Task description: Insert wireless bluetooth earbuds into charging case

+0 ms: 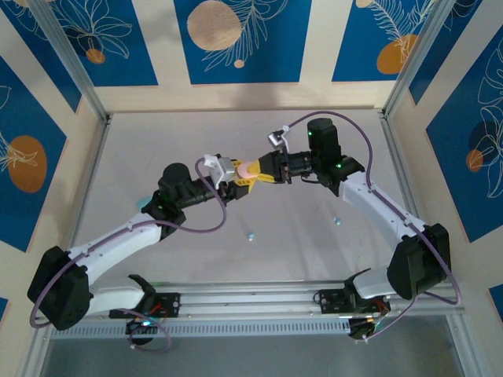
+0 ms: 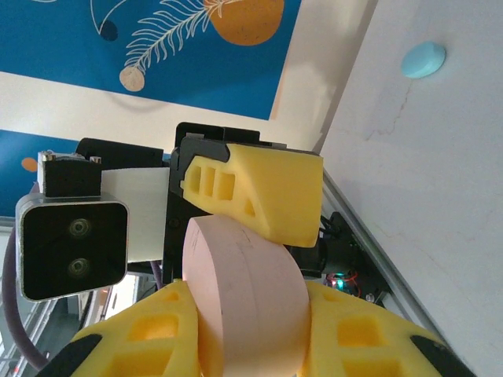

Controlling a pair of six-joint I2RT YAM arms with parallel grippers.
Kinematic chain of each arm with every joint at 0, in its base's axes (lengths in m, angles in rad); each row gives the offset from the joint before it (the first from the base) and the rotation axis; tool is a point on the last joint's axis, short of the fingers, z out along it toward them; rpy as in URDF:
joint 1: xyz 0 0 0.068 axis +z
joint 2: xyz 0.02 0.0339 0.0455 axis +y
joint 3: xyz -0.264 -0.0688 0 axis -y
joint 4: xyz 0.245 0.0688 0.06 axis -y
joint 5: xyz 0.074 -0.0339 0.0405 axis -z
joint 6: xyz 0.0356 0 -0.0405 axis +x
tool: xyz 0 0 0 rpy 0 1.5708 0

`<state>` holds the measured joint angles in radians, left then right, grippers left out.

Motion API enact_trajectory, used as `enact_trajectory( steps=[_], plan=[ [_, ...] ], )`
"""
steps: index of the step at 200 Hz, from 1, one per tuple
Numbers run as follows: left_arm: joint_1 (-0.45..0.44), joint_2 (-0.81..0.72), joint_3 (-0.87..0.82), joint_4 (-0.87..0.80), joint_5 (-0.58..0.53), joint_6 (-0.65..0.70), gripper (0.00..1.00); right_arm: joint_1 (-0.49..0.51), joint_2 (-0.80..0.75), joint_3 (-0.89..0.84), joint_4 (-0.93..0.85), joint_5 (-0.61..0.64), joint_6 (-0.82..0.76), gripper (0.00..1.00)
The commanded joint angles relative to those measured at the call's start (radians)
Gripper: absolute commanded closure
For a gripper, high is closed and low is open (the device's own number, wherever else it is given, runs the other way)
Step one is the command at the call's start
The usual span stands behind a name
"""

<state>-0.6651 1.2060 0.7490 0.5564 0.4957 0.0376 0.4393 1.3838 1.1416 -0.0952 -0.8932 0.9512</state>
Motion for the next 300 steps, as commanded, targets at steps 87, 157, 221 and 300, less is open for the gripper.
enact_trajectory(
  steps=[87,157,221,300],
  plan=[
    [-0.012,0.033,0.036,-0.076,0.010,0.061,0.53,0.012,-0.012,-0.051,0.094,0.044,0.052,0.94],
    [-0.011,0.034,0.031,-0.134,-0.046,0.073,0.25,-0.076,-0.026,-0.094,0.102,0.104,0.077,0.94],
    [-0.008,-0.084,0.005,-0.335,-0.368,0.025,0.23,-0.276,0.126,-0.212,-0.095,0.333,-0.121,0.93],
    [0.160,-0.077,0.085,-0.711,-0.522,-0.258,0.21,-0.289,0.457,-0.047,-0.165,0.406,-0.254,0.87]
  ],
)
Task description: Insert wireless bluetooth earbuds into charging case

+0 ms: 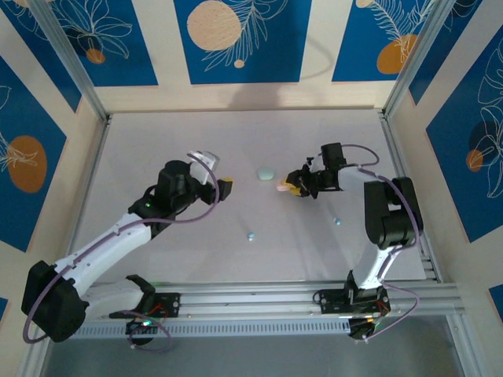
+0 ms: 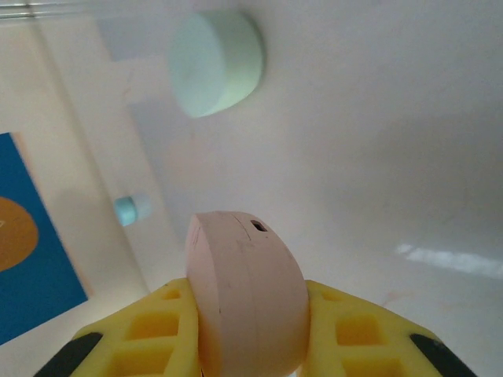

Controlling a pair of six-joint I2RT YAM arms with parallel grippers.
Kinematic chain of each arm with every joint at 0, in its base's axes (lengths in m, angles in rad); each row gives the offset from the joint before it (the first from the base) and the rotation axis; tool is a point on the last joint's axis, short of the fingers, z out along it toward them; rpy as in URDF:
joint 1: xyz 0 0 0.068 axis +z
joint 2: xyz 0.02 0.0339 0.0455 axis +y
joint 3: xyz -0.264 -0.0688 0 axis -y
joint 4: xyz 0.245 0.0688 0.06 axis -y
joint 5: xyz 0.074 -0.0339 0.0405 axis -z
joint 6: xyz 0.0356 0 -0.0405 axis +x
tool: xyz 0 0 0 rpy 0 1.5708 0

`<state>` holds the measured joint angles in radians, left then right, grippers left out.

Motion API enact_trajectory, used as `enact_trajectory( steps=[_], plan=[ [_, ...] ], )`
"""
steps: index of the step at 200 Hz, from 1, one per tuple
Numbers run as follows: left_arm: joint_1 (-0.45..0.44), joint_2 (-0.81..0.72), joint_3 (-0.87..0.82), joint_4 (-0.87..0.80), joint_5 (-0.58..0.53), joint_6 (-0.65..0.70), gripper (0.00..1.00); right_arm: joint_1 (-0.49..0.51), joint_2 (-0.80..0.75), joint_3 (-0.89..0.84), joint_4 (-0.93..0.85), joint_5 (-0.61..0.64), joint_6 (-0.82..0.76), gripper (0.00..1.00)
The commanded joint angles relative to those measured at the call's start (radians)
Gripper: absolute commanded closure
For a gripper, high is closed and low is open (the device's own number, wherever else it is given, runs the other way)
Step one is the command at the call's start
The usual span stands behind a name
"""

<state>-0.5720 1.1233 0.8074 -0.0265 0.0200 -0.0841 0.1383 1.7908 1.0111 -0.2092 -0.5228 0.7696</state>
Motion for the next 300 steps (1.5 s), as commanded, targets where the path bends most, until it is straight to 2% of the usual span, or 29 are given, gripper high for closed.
enact_trajectory(
  steps=[1,24,41,69,102,118,165,201,240,250,300],
  plan=[
    [0.070,0.006,0.026,-0.131,-0.046,-0.140,0.21,0.012,0.054,0.086,-0.051,0.038,-0.073,0.87],
    [0.156,-0.003,0.010,-0.173,-0.045,-0.244,0.20,0.021,0.114,0.136,-0.075,0.033,-0.087,0.86],
    [0.221,-0.004,0.010,-0.234,-0.054,-0.307,0.20,0.040,0.138,0.175,-0.121,0.086,-0.116,0.84],
    [0.291,-0.005,0.000,-0.296,-0.103,-0.374,0.16,0.053,0.178,0.206,-0.160,0.126,-0.140,0.80],
    [0.378,0.016,-0.008,-0.346,-0.090,-0.430,0.12,0.054,0.206,0.222,-0.185,0.148,-0.169,0.76],
    [0.415,0.024,-0.004,-0.381,-0.107,-0.457,0.09,0.053,0.206,0.226,-0.208,0.180,-0.185,0.70],
    [0.500,0.040,-0.014,-0.419,-0.098,-0.511,0.03,0.044,0.136,0.212,-0.254,0.246,-0.222,0.53],
    [0.562,0.059,-0.004,-0.464,-0.111,-0.532,0.00,0.038,0.057,0.208,-0.293,0.293,-0.253,0.46],
    [0.657,0.096,-0.001,-0.509,-0.112,-0.521,0.00,0.039,-0.029,0.205,-0.324,0.288,-0.269,0.41],
    [0.675,0.109,-0.004,-0.507,-0.103,-0.522,0.00,0.042,-0.048,0.201,-0.329,0.288,-0.269,0.36],
    [0.728,0.233,0.002,-0.422,-0.019,-0.555,0.04,0.055,-0.161,0.184,-0.364,0.262,-0.270,0.36]
  ],
)
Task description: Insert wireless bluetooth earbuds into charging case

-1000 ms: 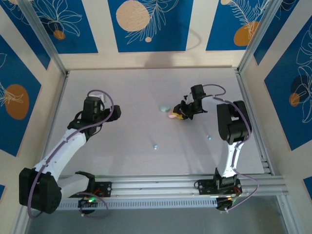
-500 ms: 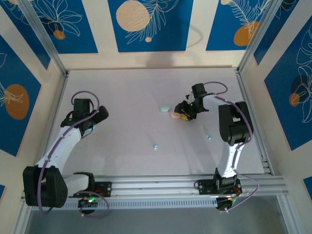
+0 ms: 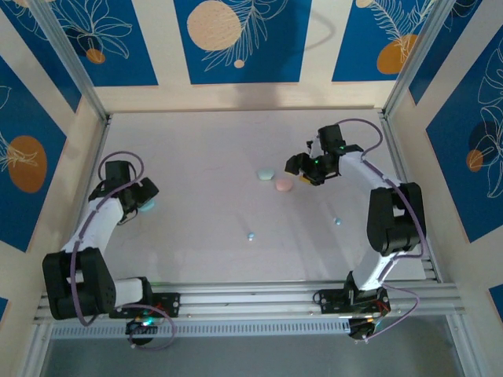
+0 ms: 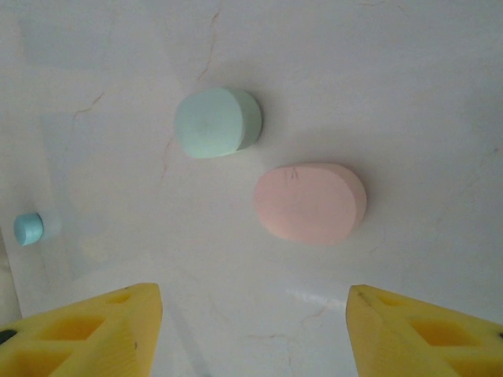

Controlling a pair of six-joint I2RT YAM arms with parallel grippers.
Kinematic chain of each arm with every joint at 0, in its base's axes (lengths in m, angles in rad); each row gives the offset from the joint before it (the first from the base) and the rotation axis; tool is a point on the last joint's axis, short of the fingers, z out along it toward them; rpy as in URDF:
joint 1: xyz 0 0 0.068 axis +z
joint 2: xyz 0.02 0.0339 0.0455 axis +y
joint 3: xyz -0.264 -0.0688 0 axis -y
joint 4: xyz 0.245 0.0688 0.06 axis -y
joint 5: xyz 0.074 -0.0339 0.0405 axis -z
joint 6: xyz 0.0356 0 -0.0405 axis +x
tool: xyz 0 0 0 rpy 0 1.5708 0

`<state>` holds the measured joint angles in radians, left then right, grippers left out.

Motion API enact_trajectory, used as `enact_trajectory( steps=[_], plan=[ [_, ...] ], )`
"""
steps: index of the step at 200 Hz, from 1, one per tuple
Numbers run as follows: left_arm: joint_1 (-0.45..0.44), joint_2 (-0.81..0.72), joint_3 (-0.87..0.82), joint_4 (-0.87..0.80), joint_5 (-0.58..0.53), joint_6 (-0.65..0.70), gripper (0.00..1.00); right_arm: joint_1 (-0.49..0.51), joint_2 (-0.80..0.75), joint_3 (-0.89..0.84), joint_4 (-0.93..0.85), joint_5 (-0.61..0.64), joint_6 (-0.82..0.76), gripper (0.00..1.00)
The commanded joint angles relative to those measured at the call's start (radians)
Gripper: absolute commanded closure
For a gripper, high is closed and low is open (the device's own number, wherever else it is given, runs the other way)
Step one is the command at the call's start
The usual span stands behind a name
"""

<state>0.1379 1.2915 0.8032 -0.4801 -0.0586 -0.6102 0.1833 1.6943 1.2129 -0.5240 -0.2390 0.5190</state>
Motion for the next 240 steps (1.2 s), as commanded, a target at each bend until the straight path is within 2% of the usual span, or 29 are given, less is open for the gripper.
enact_trajectory(
  steps=[1,35,104,155,182,221,240],
  plan=[
    [0.018,0.069,0.008,0.032,0.061,-0.029,0.05,0.011,-0.066,-0.017,-0.050,-0.023,-0.019,0.36],
    [0.018,0.202,0.084,-0.024,0.018,0.014,0.11,0.016,-0.132,-0.025,-0.075,-0.033,-0.022,0.36],
    [0.009,0.371,0.203,-0.100,0.006,0.184,0.08,0.015,-0.167,-0.045,-0.093,-0.062,-0.023,0.36],
    [0.000,0.469,0.266,-0.121,0.003,0.230,0.12,0.017,-0.168,-0.049,-0.096,-0.083,-0.021,0.36],
    [-0.008,0.489,0.285,-0.131,0.002,0.248,0.18,0.016,-0.176,-0.056,-0.100,-0.080,-0.022,0.36],
    [-0.030,0.483,0.285,-0.139,0.011,0.260,0.30,0.017,-0.188,-0.065,-0.101,-0.083,-0.020,0.36],
    [-0.042,0.474,0.294,-0.153,0.042,0.269,0.35,0.017,-0.194,-0.068,-0.103,-0.085,-0.019,0.36]
  ],
)
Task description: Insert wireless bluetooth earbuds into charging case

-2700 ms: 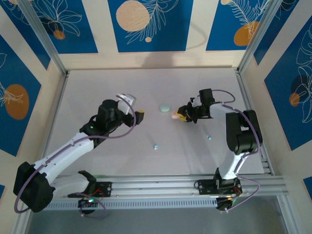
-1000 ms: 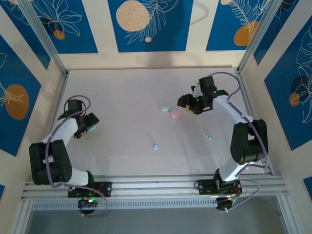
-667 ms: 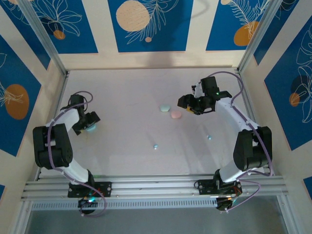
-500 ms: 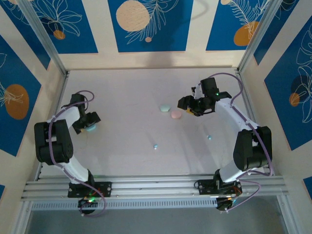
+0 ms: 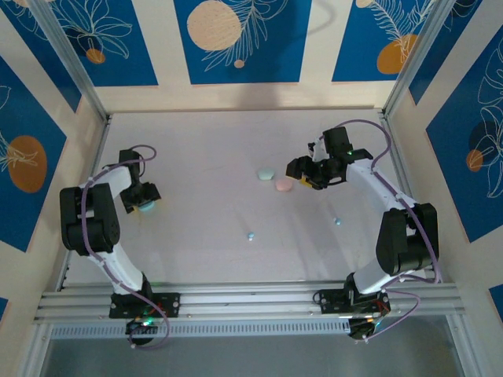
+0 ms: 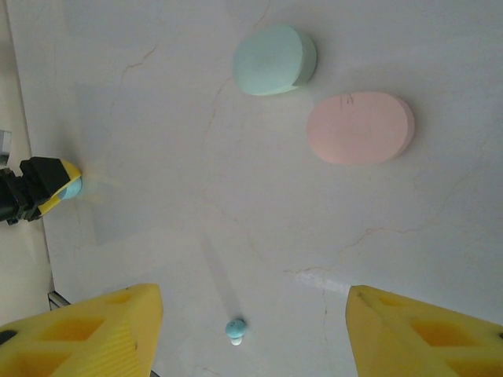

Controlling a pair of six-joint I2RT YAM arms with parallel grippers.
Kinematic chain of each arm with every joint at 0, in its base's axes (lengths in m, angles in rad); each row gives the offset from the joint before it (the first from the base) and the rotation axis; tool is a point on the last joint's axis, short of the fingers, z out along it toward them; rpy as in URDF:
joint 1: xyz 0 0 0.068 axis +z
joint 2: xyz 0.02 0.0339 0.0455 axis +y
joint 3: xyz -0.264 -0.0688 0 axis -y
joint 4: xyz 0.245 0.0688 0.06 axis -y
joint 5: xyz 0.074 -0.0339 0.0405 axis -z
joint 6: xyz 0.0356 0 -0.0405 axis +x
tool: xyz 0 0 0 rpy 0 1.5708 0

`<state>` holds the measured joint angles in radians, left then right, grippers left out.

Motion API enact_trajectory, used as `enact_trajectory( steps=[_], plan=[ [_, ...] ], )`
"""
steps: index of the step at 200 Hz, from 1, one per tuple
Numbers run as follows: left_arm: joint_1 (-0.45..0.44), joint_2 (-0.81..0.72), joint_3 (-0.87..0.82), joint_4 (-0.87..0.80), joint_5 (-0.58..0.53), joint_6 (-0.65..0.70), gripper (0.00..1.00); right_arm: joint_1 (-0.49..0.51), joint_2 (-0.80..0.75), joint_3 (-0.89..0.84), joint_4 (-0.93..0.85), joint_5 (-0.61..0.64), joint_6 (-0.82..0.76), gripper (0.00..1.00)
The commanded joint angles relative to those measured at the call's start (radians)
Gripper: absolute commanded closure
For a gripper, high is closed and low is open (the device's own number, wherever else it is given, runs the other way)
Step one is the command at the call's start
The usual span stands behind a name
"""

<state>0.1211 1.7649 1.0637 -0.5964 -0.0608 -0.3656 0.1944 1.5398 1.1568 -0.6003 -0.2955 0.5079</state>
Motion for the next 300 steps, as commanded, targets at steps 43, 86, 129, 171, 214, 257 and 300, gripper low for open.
enact_trajectory(
  steps=[43,86,129,171,214,257,300],
  plan=[
    [-0.156,-0.049,0.016,-0.047,0.064,0.029,0.35,0.005,-0.070,-0.033,-0.017,-0.038,0.009,0.36],
    [-0.466,-0.018,0.053,-0.059,0.067,-0.028,0.35,0.006,-0.111,-0.085,0.005,-0.021,0.026,0.36],
    [-0.731,0.101,0.178,-0.089,0.046,-0.080,0.35,0.006,-0.143,-0.143,0.024,-0.004,0.037,0.36],
    [-0.862,0.204,0.274,-0.092,0.062,-0.111,0.34,0.002,-0.171,-0.190,0.053,0.033,0.029,0.36],
    [-0.863,0.124,0.249,-0.079,0.001,-0.106,0.28,0.008,-0.169,-0.195,0.085,0.011,0.007,0.36],
    [-0.696,-0.136,0.081,-0.028,-0.088,-0.101,0.21,0.112,-0.106,-0.162,0.214,-0.004,-0.106,0.37],
    [-0.413,-0.267,-0.022,-0.024,-0.089,-0.066,0.07,0.227,0.028,-0.015,0.135,0.046,-0.157,0.37]
  ],
)
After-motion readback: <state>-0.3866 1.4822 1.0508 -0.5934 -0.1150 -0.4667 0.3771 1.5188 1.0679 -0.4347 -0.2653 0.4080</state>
